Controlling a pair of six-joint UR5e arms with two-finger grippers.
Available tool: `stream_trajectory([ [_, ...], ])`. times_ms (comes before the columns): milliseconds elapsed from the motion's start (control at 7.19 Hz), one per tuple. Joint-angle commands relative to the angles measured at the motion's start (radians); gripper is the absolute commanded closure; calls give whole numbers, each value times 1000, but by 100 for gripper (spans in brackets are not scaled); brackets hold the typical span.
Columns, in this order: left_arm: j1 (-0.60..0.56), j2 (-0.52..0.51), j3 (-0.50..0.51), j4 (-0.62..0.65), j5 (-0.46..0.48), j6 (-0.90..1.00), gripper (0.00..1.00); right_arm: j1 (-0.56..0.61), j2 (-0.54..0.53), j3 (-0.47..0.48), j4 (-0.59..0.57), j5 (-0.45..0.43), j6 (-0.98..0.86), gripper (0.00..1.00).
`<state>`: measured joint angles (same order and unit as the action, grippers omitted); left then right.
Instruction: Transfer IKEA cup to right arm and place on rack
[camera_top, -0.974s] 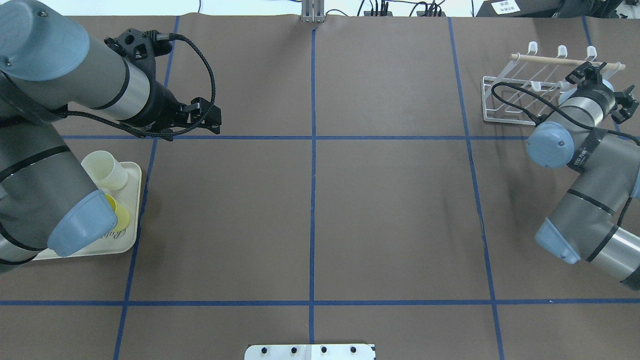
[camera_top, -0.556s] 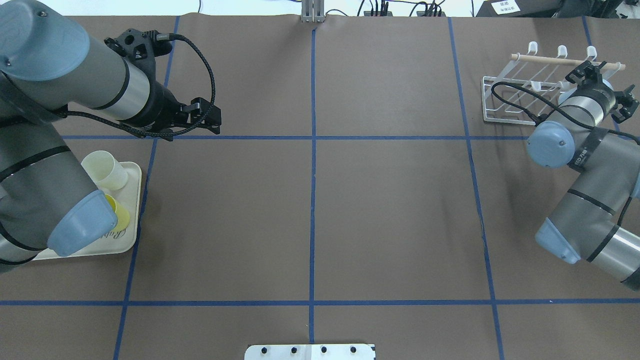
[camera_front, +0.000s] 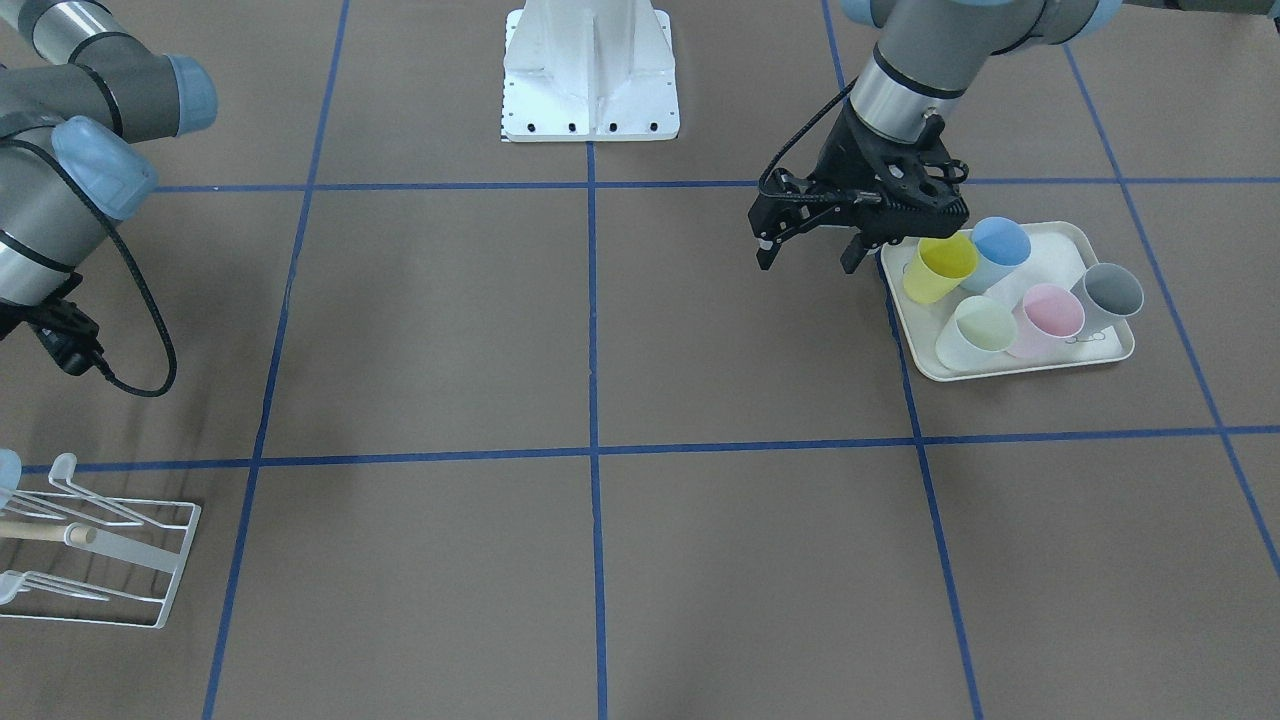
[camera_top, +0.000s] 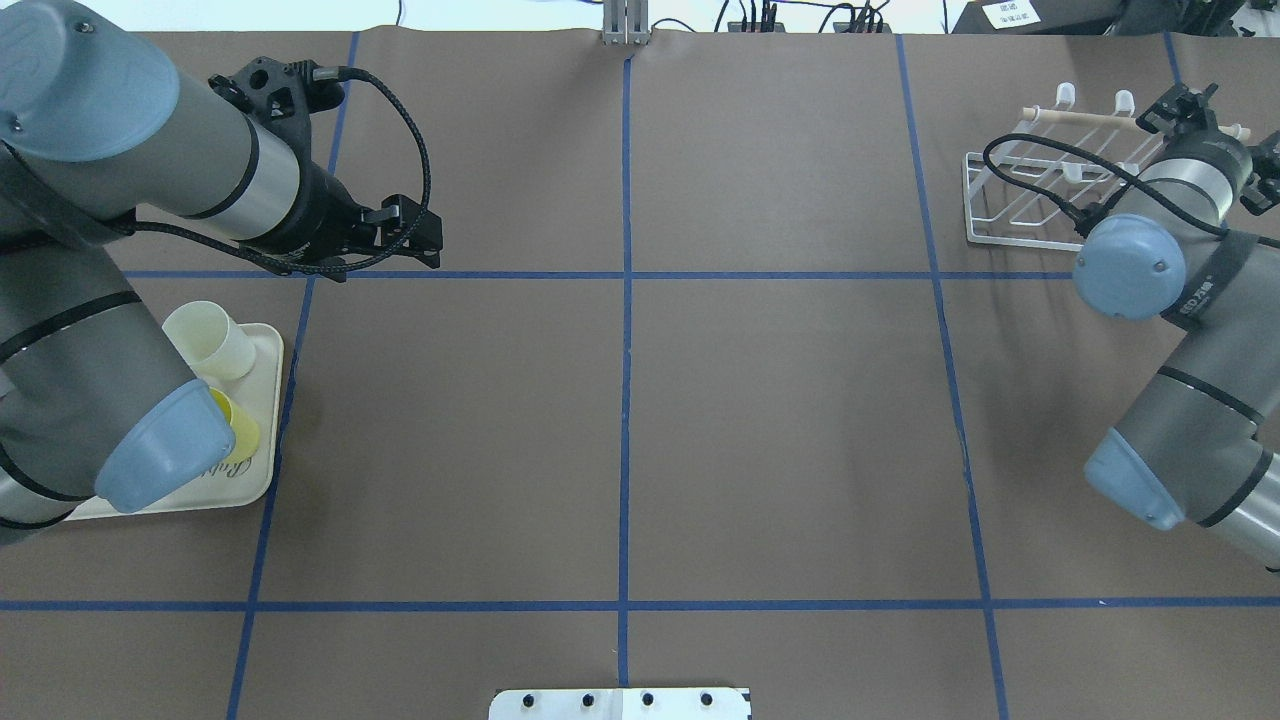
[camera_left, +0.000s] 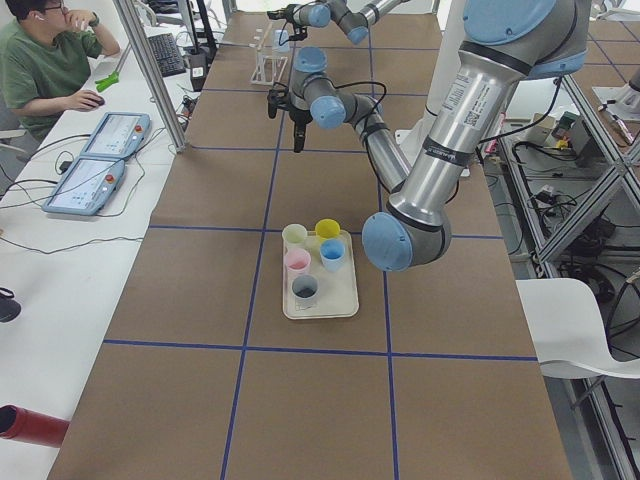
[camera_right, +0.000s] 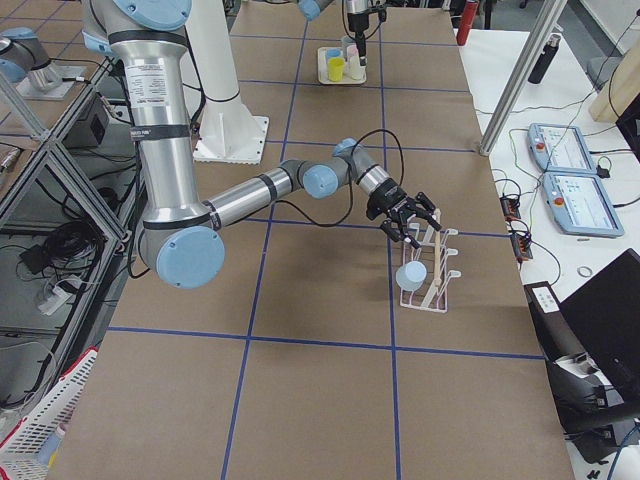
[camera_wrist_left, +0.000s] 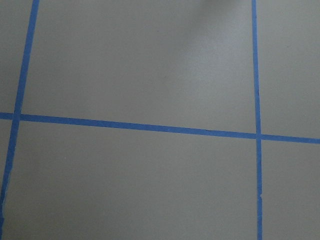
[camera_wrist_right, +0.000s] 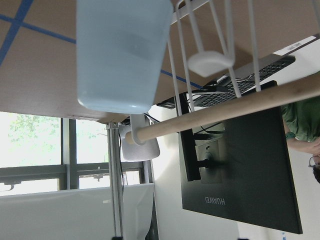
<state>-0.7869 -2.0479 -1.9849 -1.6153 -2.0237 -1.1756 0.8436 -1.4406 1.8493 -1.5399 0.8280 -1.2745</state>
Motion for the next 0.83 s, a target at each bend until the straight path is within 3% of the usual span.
stream_trajectory([
  [0, 0, 0, -3, 2, -1, 1, 0, 55, 11, 85, 1, 162, 192, 19],
  [278, -5, 3, -23, 12, 9, 10, 0, 65, 16, 113, 80, 352, 561, 19],
  [695, -47, 21, -26, 31, 14, 93, 0, 63, 17, 105, 263, 550, 1090, 19],
])
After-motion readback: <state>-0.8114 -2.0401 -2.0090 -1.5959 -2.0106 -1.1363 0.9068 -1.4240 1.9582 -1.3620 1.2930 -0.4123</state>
